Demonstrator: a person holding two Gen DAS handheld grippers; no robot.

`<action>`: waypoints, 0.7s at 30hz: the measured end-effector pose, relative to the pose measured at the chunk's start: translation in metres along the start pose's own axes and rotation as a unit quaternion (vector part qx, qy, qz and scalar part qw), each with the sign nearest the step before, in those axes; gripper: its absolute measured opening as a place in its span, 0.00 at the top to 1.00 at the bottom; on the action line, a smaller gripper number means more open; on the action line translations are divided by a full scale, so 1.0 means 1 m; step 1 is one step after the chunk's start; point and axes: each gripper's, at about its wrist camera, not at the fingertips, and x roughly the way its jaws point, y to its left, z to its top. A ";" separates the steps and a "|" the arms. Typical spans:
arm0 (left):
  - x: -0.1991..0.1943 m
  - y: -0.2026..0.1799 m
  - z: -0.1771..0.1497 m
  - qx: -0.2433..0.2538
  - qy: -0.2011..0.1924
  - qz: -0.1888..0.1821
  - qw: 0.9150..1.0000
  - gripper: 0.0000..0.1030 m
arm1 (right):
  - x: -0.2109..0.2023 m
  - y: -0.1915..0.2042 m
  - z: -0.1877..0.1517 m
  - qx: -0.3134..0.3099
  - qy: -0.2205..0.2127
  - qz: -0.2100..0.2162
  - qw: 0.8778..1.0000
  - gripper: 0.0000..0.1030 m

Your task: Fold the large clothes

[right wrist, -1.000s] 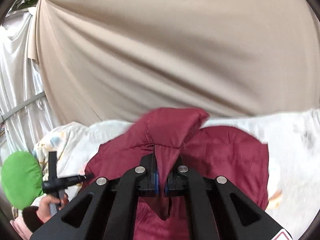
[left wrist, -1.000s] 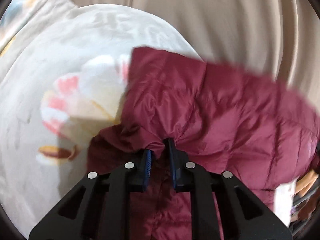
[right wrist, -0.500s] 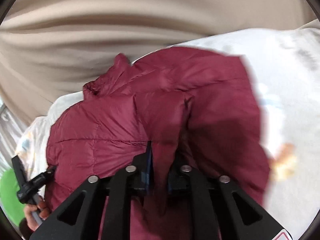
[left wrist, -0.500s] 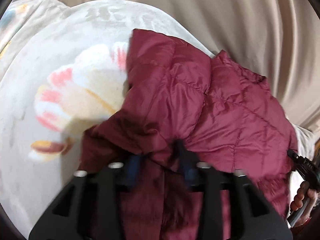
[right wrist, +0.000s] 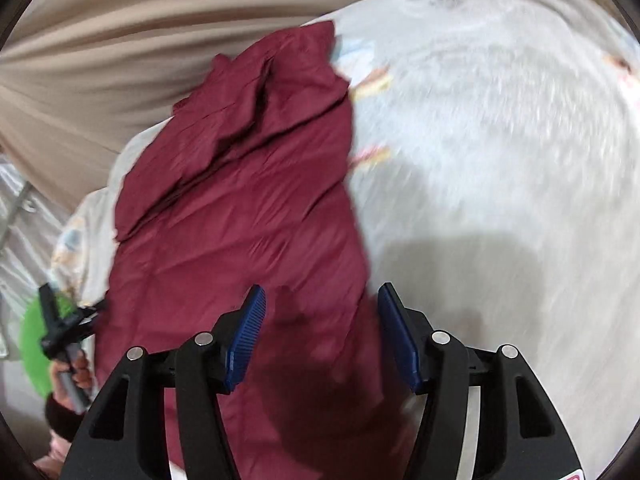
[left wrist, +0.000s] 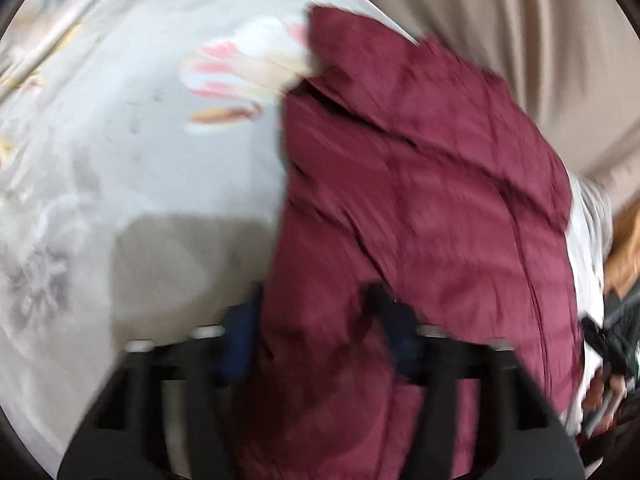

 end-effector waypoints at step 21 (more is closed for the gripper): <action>-0.161 0.004 -0.132 -0.018 -0.032 -0.058 0.998 0.85 | -0.152 0.017 -0.131 -0.067 -0.048 -0.097 0.992 0.84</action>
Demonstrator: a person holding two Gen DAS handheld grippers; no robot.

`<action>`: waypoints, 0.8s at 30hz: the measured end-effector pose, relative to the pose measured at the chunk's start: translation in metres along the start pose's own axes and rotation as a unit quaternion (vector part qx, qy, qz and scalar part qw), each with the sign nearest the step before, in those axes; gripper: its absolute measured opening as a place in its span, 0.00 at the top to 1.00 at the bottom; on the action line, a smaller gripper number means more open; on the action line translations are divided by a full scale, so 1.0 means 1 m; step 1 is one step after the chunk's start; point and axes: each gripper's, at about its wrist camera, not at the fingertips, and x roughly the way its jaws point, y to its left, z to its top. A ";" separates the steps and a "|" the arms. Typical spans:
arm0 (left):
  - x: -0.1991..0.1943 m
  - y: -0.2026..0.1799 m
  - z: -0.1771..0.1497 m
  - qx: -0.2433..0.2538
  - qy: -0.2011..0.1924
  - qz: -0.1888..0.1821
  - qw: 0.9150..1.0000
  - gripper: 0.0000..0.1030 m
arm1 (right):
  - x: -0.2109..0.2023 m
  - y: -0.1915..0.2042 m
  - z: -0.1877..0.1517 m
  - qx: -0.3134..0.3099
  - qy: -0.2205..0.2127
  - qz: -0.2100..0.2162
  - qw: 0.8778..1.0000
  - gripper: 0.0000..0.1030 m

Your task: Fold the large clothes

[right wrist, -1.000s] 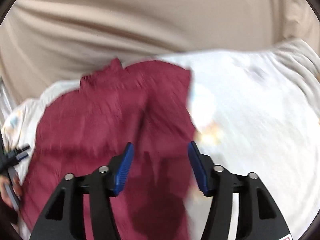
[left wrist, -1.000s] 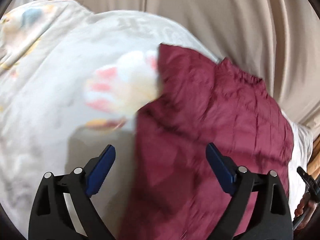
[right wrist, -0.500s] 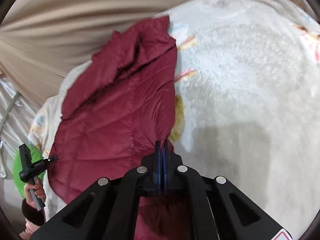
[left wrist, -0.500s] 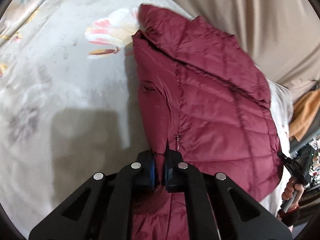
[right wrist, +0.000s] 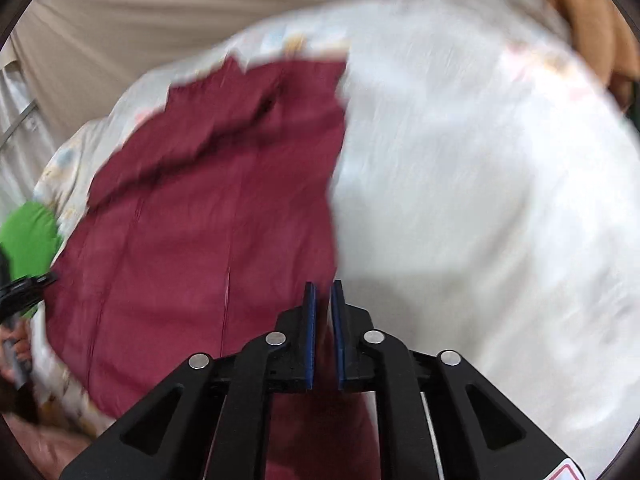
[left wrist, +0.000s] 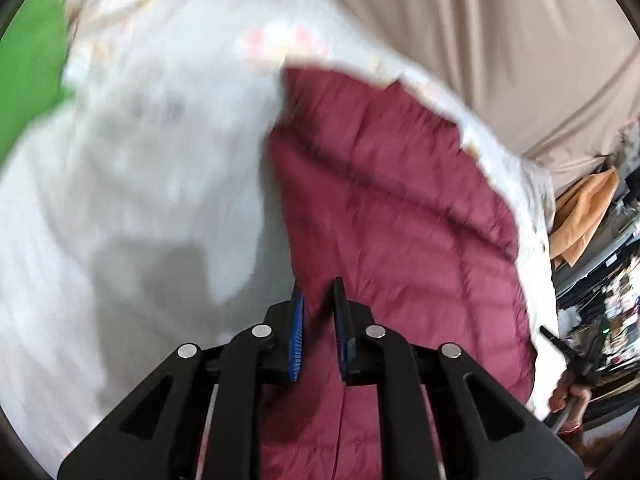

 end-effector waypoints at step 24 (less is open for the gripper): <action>0.153 0.032 0.099 0.002 -0.035 0.097 0.995 0.85 | 0.185 0.087 0.125 -0.029 0.046 0.051 0.997 0.97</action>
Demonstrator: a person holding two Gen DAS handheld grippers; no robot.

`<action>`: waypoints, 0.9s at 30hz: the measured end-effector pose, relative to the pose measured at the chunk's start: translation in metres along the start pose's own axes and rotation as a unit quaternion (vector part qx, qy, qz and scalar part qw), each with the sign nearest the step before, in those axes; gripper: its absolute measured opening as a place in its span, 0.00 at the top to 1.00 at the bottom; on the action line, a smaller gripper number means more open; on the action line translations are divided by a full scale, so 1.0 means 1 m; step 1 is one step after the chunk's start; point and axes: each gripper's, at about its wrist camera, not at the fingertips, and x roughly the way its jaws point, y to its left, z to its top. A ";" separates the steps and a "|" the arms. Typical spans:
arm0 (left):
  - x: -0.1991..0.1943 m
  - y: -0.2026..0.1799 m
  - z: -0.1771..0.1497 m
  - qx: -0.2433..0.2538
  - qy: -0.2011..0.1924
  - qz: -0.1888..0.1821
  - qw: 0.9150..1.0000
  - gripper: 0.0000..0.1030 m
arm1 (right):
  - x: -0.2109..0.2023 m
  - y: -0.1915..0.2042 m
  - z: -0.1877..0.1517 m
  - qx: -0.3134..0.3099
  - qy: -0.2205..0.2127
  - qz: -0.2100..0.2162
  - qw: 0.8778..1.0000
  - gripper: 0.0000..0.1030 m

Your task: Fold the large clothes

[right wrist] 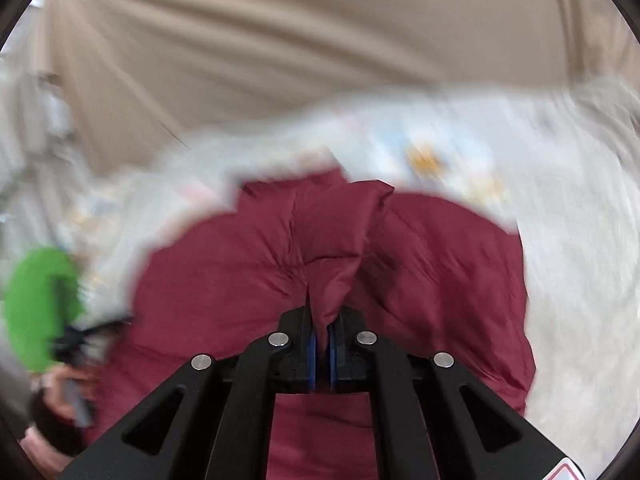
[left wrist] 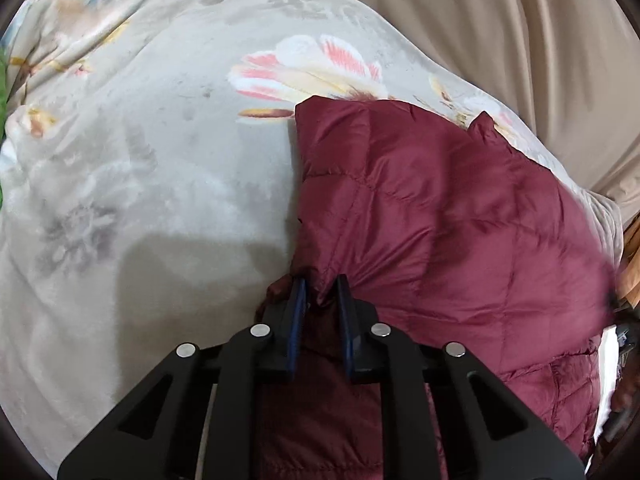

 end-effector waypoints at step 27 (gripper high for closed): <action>-0.003 -0.007 -0.008 0.022 -0.024 0.001 0.999 0.85 | 0.184 0.312 0.062 -0.234 0.127 0.161 0.950 1.00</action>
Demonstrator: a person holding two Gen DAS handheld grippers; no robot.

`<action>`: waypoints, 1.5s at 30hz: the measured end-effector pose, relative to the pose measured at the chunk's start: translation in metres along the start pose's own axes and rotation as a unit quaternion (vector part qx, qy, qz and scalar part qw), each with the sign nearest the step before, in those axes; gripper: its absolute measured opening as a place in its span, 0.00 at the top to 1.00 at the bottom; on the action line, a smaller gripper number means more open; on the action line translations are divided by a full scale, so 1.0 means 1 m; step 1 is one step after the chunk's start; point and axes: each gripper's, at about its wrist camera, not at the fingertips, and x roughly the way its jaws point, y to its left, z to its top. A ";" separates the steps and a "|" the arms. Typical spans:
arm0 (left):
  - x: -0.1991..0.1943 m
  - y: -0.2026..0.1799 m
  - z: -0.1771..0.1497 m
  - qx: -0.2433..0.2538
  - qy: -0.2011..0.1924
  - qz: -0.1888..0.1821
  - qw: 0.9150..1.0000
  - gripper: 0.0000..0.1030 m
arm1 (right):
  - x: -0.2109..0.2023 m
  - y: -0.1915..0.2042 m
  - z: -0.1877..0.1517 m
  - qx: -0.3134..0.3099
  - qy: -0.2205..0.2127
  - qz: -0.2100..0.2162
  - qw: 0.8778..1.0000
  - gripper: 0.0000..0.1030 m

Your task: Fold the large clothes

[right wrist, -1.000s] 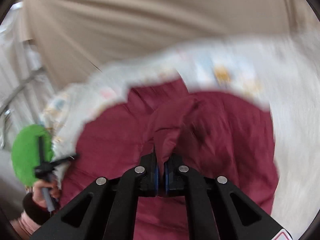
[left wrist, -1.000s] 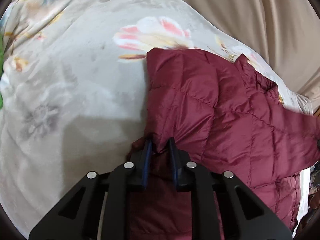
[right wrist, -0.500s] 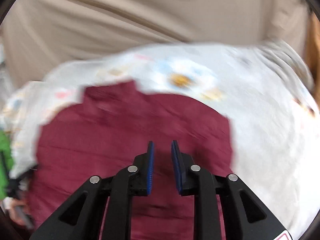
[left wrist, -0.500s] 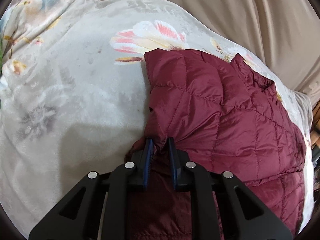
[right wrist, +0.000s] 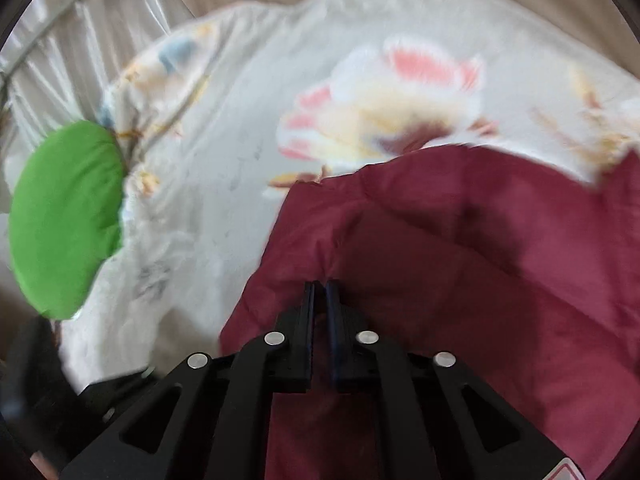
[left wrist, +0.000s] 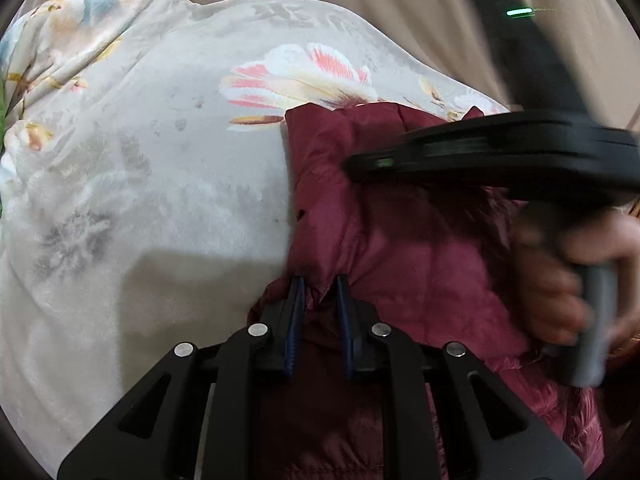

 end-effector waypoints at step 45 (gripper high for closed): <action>0.099 -0.111 0.107 0.081 0.025 0.039 0.996 0.65 | -0.166 -0.200 -0.033 0.193 -0.177 -0.135 0.956 0.99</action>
